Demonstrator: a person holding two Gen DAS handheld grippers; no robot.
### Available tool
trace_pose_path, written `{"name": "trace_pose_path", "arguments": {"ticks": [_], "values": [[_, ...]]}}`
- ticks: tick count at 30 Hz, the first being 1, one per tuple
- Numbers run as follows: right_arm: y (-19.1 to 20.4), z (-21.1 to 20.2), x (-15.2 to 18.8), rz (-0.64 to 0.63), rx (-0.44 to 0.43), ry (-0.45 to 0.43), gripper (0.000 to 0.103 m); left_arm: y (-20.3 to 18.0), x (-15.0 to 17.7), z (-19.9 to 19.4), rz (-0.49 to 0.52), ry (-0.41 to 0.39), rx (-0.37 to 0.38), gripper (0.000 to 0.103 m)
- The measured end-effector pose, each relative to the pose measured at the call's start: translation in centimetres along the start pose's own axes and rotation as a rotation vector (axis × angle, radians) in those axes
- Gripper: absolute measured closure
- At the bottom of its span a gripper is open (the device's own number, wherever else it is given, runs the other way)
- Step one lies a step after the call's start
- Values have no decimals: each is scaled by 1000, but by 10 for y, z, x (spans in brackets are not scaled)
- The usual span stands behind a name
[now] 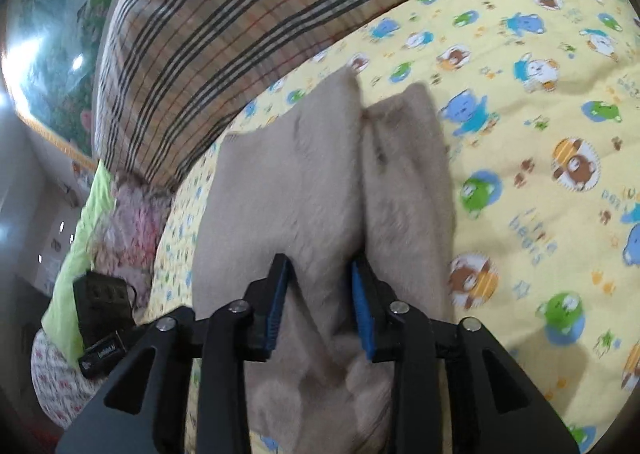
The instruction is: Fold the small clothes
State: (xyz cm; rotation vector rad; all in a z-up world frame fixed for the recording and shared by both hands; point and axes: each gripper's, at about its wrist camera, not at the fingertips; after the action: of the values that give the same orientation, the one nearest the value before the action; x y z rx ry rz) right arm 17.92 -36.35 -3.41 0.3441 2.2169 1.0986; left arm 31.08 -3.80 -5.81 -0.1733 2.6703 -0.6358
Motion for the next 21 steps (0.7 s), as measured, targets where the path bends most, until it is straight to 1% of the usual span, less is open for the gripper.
{"name": "trace_pose_path", "arguments": {"ticks": [2,4,8,9,10,12,14,17,18,20,21], "values": [[-6,-3,-2,11,-24,-19,66,3,-3,7,-2,18,13,31],[-12,-4,-3,24,-36,-20,65,4,-2,11,-5,28,13,27],[-15,6,-3,26,-64,14,66,4,-2,19,-6,44,-4,26],[-14,8,-3,19,-75,27,74,4,-2,19,-6,44,-5,26],[-11,9,-3,5,-73,36,89,3,-2,19,-1,42,-12,26],[-1,8,-3,-21,-61,37,90,0,-3,15,7,37,-23,28],[10,2,-5,-40,-61,12,91,-4,-6,12,10,37,-26,28],[37,-22,-14,-78,-115,-70,92,-13,-14,5,6,41,-10,28],[44,-27,-16,-91,-121,-86,92,-17,-16,3,11,43,-10,28],[58,-41,-20,-134,-131,-110,92,-26,-21,2,29,37,-34,28],[59,-44,-20,-152,-117,-108,92,-28,-22,3,33,37,-44,28]]}}
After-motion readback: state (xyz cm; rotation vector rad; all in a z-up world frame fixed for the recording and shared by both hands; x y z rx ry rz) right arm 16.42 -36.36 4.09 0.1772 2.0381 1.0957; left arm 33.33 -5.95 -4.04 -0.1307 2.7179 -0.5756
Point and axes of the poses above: each gripper's, at about its wrist camera, not at the fingertips, and z roughly the way its jaws point, y to its left, x to its underside, and after that the axes turned 14 degrees about -x, right-handed
